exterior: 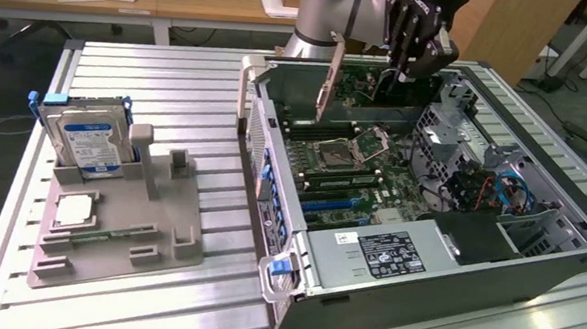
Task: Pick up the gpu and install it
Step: 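Insert the gpu into the slot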
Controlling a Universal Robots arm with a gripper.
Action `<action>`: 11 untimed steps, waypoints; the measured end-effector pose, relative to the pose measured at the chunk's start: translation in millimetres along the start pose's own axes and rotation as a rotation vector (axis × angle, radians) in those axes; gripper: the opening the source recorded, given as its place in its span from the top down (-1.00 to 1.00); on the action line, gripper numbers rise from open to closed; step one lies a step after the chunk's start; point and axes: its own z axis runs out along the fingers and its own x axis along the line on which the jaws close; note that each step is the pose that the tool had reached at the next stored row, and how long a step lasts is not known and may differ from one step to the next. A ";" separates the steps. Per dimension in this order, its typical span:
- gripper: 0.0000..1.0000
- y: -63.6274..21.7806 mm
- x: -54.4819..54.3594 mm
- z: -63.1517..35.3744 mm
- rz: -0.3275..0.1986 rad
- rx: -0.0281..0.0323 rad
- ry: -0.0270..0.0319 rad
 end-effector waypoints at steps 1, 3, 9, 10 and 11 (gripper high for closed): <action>0.47 0.0 0.0 0.1 0.000 0.0001 -0.0001; 0.47 0.0 0.0 0.2 0.000 0.0000 0.0001; 0.47 0.2 0.1 4.3 0.000 0.0000 -0.0001; 0.47 0.2 0.1 5.3 0.000 0.0000 -0.0001; 0.47 0.3 0.2 6.2 0.000 0.0000 0.0000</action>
